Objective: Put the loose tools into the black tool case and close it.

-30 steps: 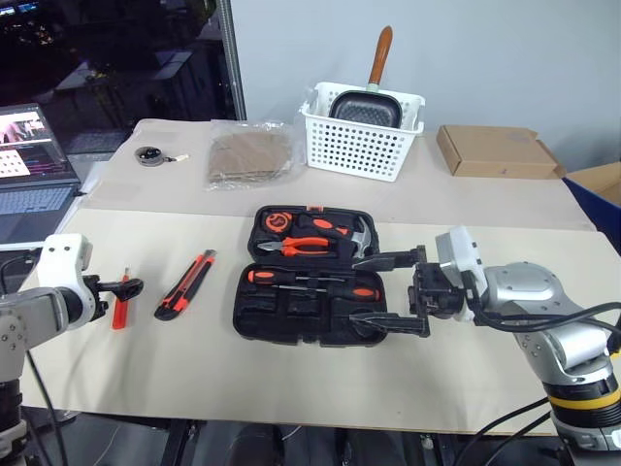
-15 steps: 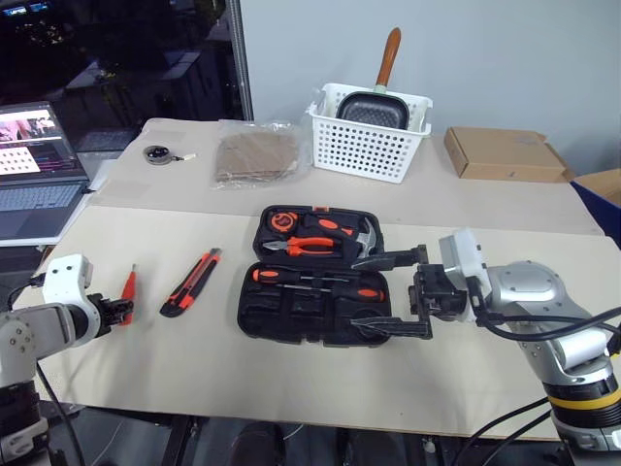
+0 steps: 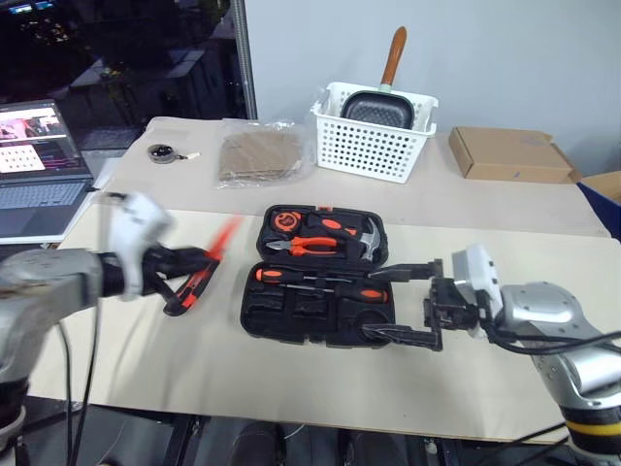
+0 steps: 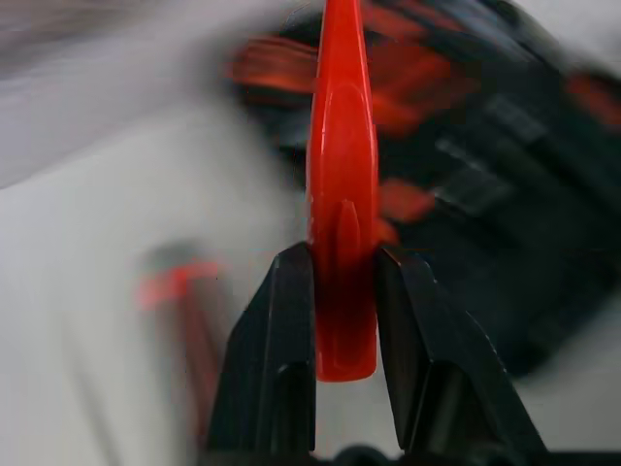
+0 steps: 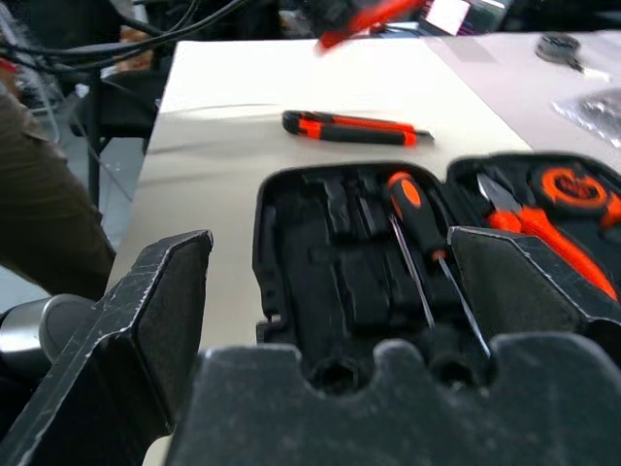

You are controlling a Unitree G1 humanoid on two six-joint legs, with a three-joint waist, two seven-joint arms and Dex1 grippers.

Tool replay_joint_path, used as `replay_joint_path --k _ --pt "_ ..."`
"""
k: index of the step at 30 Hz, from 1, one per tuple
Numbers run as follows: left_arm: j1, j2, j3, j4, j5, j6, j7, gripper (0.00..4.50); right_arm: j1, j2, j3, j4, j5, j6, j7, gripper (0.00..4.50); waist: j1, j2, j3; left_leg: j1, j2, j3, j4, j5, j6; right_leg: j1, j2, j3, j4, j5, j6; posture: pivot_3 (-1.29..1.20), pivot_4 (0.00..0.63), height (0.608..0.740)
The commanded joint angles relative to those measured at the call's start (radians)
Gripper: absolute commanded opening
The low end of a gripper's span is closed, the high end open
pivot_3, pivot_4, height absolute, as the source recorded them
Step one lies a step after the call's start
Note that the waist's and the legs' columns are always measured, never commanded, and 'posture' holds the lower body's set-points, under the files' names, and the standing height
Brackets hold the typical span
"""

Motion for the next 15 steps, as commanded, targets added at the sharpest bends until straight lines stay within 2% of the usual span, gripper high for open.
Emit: replay_joint_path --k 1,3,6,11,15 --pt "-0.174 -0.029 -0.254 0.159 0.234 -0.232 -0.182 0.73 0.037 -0.032 -0.075 -0.055 0.012 -0.012 -0.014 4.5 0.0 -0.001 0.0 0.0 0.0 0.0 0.0 0.001 0.001 0.0 0.003 -0.001 0.0 0.0 0.0 0.0 0.15 0.74" --pt "-0.276 -0.083 -0.351 0.268 0.327 -0.3 -0.228 0.73 0.064 -0.045 -0.095 -0.073 0.014 -0.009 -0.02 4.5 0.0 -0.001 0.0 -0.001 -0.001 0.0 0.003 0.001 0.002 -0.001 0.013 -0.001 0.0 0.0 0.002 0.0 0.15 0.74" --pt "-0.361 -0.139 -0.423 0.371 0.391 -0.366 -0.307 0.73 0.094 -0.055 -0.12 -0.098 0.02 -0.001 -0.036 4.5 -0.004 -0.001 0.001 -0.002 -0.002 0.0 0.004 0.0 0.003 -0.001 0.015 0.001 -0.001 0.0 0.004 0.0 0.15 0.74" --pt "-0.426 -0.199 -0.492 0.474 0.485 -0.455 -0.392 0.73 0.151 -0.07 -0.155 -0.126 0.026 0.003 -0.048 4.5 -0.003 -0.001 0.001 -0.004 -0.002 0.0 0.006 -0.002 0.007 -0.001 0.015 0.002 0.0 -0.002 0.008 0.0 0.15 0.74" --pt "-0.477 -0.268 -0.513 0.531 0.528 -0.435 -0.412 0.73 0.178 -0.077 -0.17 -0.129 0.024 -0.002 -0.055 4.5 0.0 -0.001 0.001 -0.005 -0.003 -0.001 0.007 -0.004 0.01 -0.001 0.013 0.002 0.0 -0.003 0.01 0.0 0.15 0.74"
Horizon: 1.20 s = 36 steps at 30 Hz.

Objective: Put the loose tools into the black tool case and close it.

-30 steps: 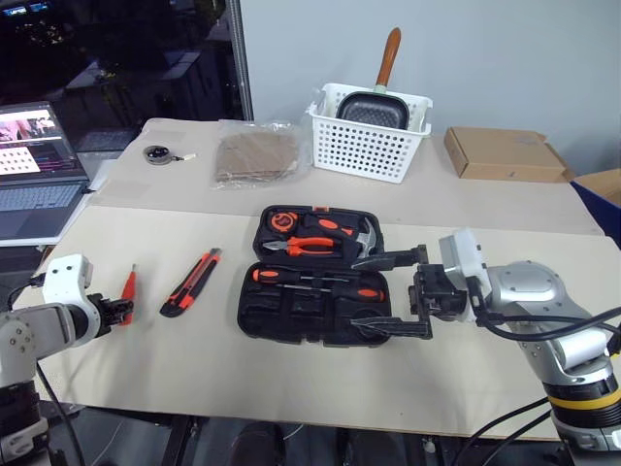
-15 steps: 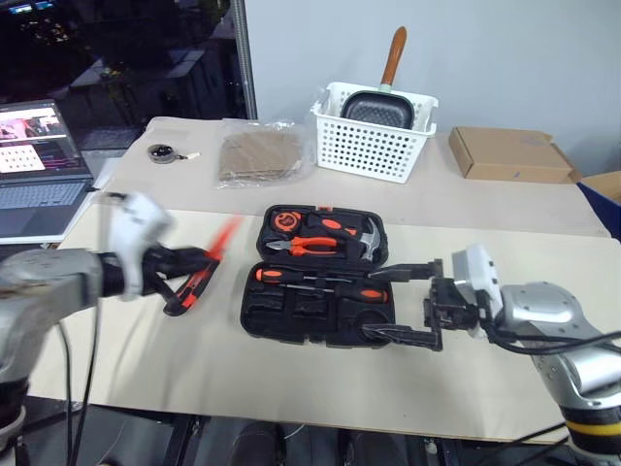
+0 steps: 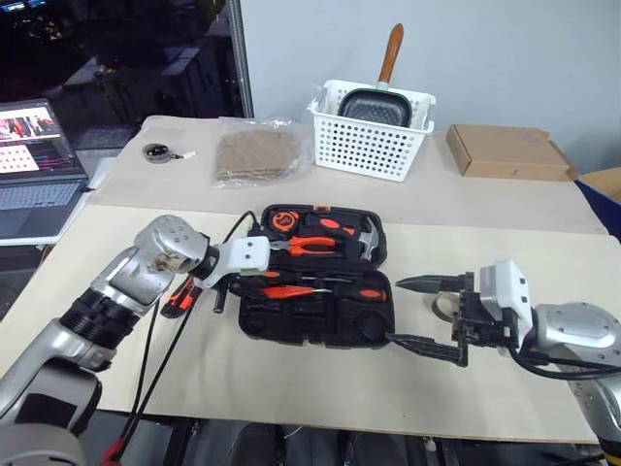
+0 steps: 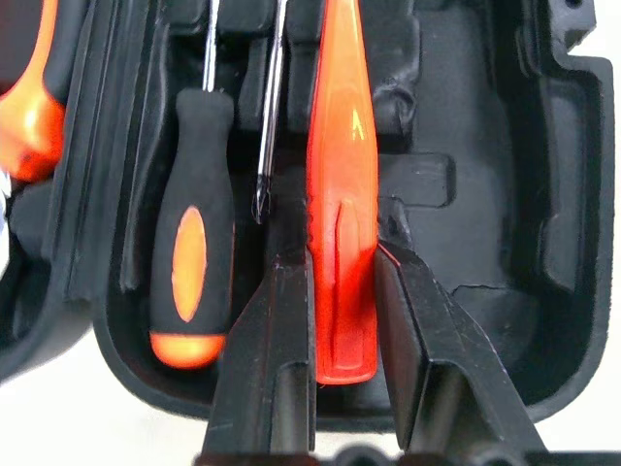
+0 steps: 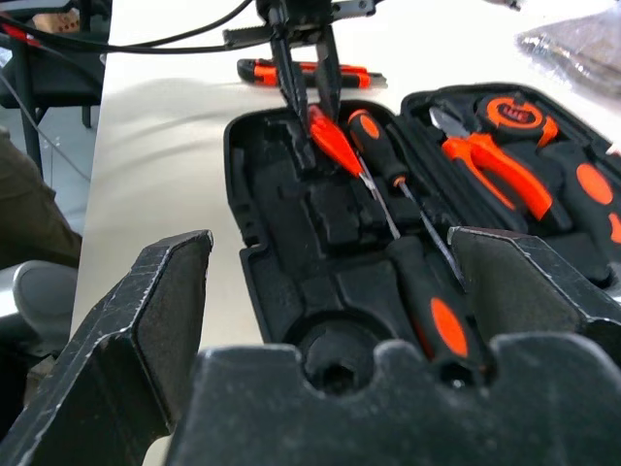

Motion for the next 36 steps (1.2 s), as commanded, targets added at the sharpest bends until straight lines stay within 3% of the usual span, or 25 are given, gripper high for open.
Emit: replay_joint_path --k 1,13,27,36 --pt "-0.049 -0.048 -0.019 0.044 0.048 0.002 -0.027 0.73 0.011 -0.011 -0.045 -0.036 0.013 -0.005 -0.014 4.5 0.0 0.0 0.0 0.0 0.0 0.0 0.001 0.0 0.001 0.0 0.0 0.0 0.0 0.0 0.0 0.0 0.15 0.74" --pt "-0.102 -0.091 -0.046 0.108 0.138 -0.002 -0.132 0.73 0.028 -0.019 -0.057 -0.047 0.021 -0.006 -0.024 4.5 -0.001 0.0 0.0 -0.001 0.0 -0.001 0.004 -0.001 0.002 0.001 0.0 0.0 0.001 0.0 0.001 0.0 0.15 0.74" --pt "-0.15 -0.07 -0.049 0.095 0.189 0.078 -0.242 0.73 0.021 -0.019 -0.049 -0.051 0.021 -0.003 -0.03 4.5 -0.007 0.0 0.0 -0.001 0.0 -0.001 0.004 -0.001 0.002 0.001 0.001 0.0 0.002 0.0 0.001 0.0 0.15 0.74" --pt "-0.131 -0.105 -0.047 0.132 0.213 0.087 -0.21 0.73 0.02 -0.019 -0.043 -0.061 0.026 0.005 -0.043 4.5 -0.003 0.001 0.0 0.0 0.001 -0.001 0.006 -0.001 0.002 0.001 0.001 0.0 0.003 0.0 0.001 0.0 0.15 0.74"
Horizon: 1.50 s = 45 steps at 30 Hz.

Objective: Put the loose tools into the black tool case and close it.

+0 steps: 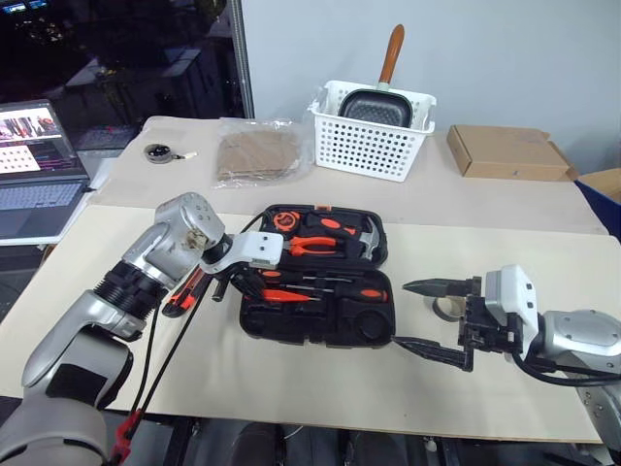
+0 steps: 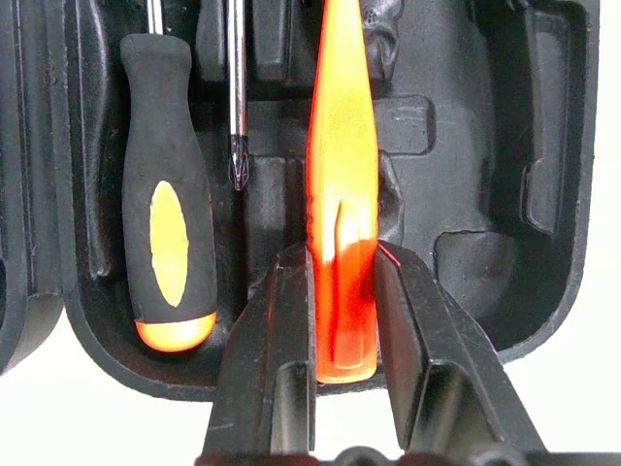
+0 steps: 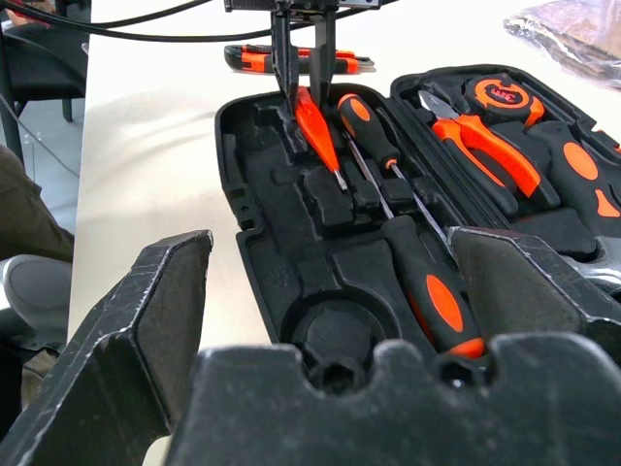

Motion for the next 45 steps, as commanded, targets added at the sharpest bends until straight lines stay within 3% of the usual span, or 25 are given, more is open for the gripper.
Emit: replay_joint_path --k 1,9,25,31,38,42,45 --pt "0.0 -0.027 0.003 0.02 0.02 0.017 0.027 0.73 -0.006 -0.012 -0.023 -0.033 0.018 0.004 -0.005 4.5 0.002 0.001 0.0 0.0 0.0 0.0 0.0 0.0 0.0 0.0 0.0 0.0 0.0 0.0 0.0 0.0 0.15 0.74" --pt "-0.009 -0.067 0.005 0.027 0.026 0.054 0.052 0.73 0.002 -0.014 -0.028 -0.037 0.02 0.004 -0.005 4.5 0.002 0.002 -0.001 0.001 0.0 0.0 0.001 0.0 0.0 0.001 0.0 0.0 0.003 0.0 0.0 0.0 0.15 0.74" --pt "0.03 0.005 0.008 -0.042 0.018 0.073 0.001 0.73 0.016 -0.021 -0.034 -0.039 0.026 -0.001 -0.002 4.5 -0.015 0.002 -0.001 0.002 0.0 0.0 0.002 0.0 0.0 0.0 0.001 0.002 0.006 -0.001 -0.001 0.0 0.15 0.74" --pt "0.031 -0.001 0.085 -0.115 -0.03 0.141 0.056 2.71 0.001 -0.02 -0.021 -0.029 0.022 -0.005 0.0 4.5 -0.013 0.001 -0.001 0.002 0.0 0.0 0.002 0.0 0.0 0.0 0.001 0.003 0.008 -0.001 -0.001 0.0 0.15 0.74" --pt "0.107 -0.002 0.249 -0.269 -0.149 0.305 0.154 2.71 -0.024 -0.021 -0.009 -0.021 0.021 0.003 0.0 4.5 -0.011 0.002 -0.001 0.002 0.0 -0.001 0.003 0.0 0.0 0.0 0.0 0.002 0.008 -0.001 -0.001 0.0 0.15 0.74" --pt "0.212 -0.056 0.369 -0.399 -0.25 0.402 0.261 1.65 -0.034 -0.021 -0.002 -0.014 0.017 0.003 0.001 4.5 -0.01 0.002 -0.001 0.002 0.0 -0.001 0.003 0.0 0.0 0.0 0.0 0.003 0.008 -0.001 -0.001 0.0 0.15 0.74" --pt "0.342 -0.121 0.428 -0.456 -0.263 0.364 0.4 0.61 -0.039 -0.019 0.005 -0.012 0.014 0.003 -0.003 4.5 -0.008 0.002 -0.001 0.003 0.0 -0.001 0.003 0.0 0.0 0.001 -0.001 0.003 0.008 -0.001 0.0 0.0 0.15 0.74"
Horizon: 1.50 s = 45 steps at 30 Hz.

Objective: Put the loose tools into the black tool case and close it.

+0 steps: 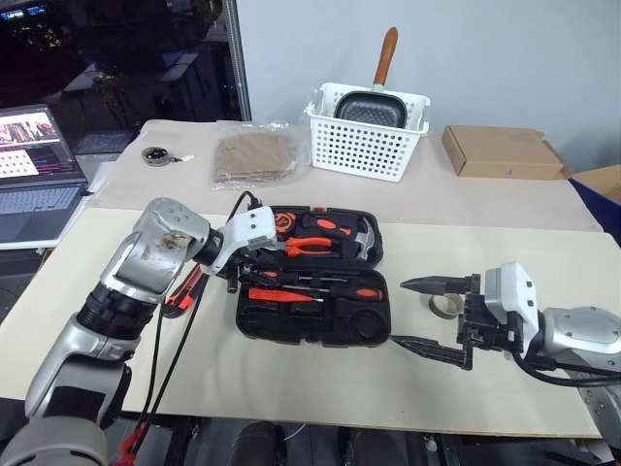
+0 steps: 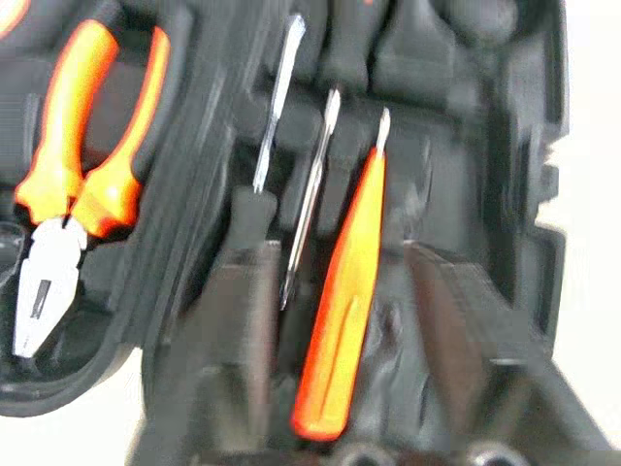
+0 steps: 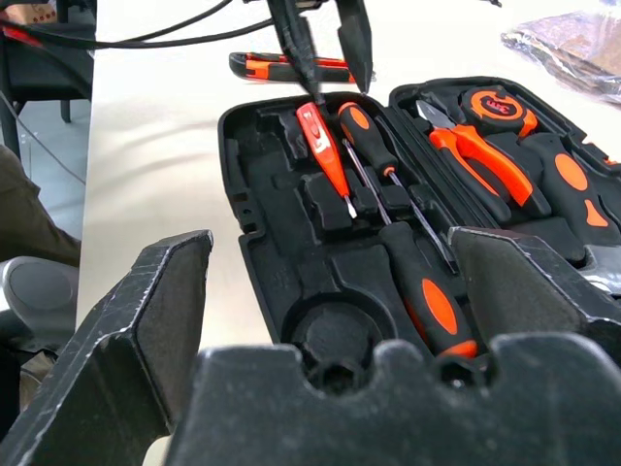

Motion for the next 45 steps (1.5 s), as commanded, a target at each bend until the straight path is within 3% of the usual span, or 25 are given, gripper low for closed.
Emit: replay_joint_path --k 1,5,11,20,30,33,36,40,44,45 --pt "0.16 -0.102 0.102 -0.088 -0.025 -0.071 0.215 0.24 -0.019 -0.004 -0.001 -0.011 0.003 0.0 -0.006 4.5 0.001 0.0 0.0 0.001 0.0 0.0 0.0 0.0 0.0 0.0 0.0 0.001 0.0 0.0 0.0 0.0 0.15 0.74" --pt "0.318 -0.228 0.182 -0.103 -0.004 -0.219 0.427 0.08 -0.009 -0.003 -0.007 -0.029 0.011 0.008 -0.017 4.5 0.004 0.0 0.0 0.003 0.0 0.001 0.0 0.0 0.0 0.002 -0.001 0.002 0.001 0.0 0.0 0.0 0.15 0.74" --pt "0.492 -0.237 0.192 -0.078 0.018 -0.402 0.531 0.08 0.01 -0.009 -0.026 -0.055 0.025 0.027 -0.029 4.5 0.007 0.0 0.0 0.006 0.001 0.001 -0.002 0.0 0.0 0.003 -0.001 0.004 0.002 0.0 -0.001 0.0 0.15 0.74" --pt "0.547 -0.214 0.131 -0.005 0.038 -0.425 0.588 0.08 0.002 -0.024 -0.043 -0.057 0.039 0.045 -0.03 4.5 0.01 0.001 -0.001 0.018 0.001 0.001 -0.003 0.0 -0.001 0.016 -0.003 0.002 -0.002 0.0 0.0 0.0 0.15 0.74" --pt "0.494 -0.167 0.033 0.068 0.06 -0.419 0.574 0.08 -0.014 -0.021 -0.025 -0.043 0.031 0.036 -0.023 4.5 0.01 0.006 -0.006 0.022 0.001 0.001 -0.004 0.0 -0.001 0.018 -0.003 0.004 -0.002 0.0 0.0 0.0 0.15 0.74" --pt "0.486 -0.171 0.075 0.06 0.028 -0.433 0.584 0.08 -0.015 -0.017 -0.02 -0.044 0.03 0.035 -0.023 4.5 0.01 0.007 -0.007 0.022 0.001 0.002 -0.004 0.0 -0.001 0.019 -0.003 0.004 -0.002 0.0 0.0 0.0 0.15 0.74" --pt "0.49 -0.205 0.209 -0.055 -0.083 -0.442 0.618 0.08 -0.019 -0.011 -0.012 -0.044 0.031 0.027 -0.019 4.5 0.005 0.007 -0.007 0.021 0.001 0.002 -0.004 0.0 -0.001 0.018 -0.003 0.005 -0.002 0.0 0.0 0.0 0.15 0.74" --pt "0.453 -0.202 0.389 -0.178 -0.213 -0.254 0.705 0.08 -0.041 0.002 0.01 -0.031 0.03 0.017 -0.012 4.5 0.002 0.0 -0.002 0.016 0.005 0.001 -0.005 0.0 -0.001 0.013 -0.002 0.009 -0.003 -0.001 -0.001 0.0 0.15 0.74" --pt "0.431 -0.129 0.568 -0.23 -0.27 -0.031 0.804 1.01 -0.082 0.024 0.052 0.007 0.016 -0.001 0.002 4.5 -0.001 -0.002 -0.001 0.014 0.005 0.001 -0.005 0.0 -0.001 0.013 -0.001 0.007 -0.004 -0.001 -0.001 0.0 0.15 0.74" --pt "0.431 -0.112 0.592 -0.237 -0.279 0.007 0.818 1.42 -0.089 0.029 0.059 0.014 0.013 -0.004 0.005 4.5 -0.004 -0.002 -0.001 0.014 0.005 0.002 -0.006 0.0 -0.001 0.013 -0.001 0.007 -0.005 -0.001 -0.001 0.0 0.15 0.74"
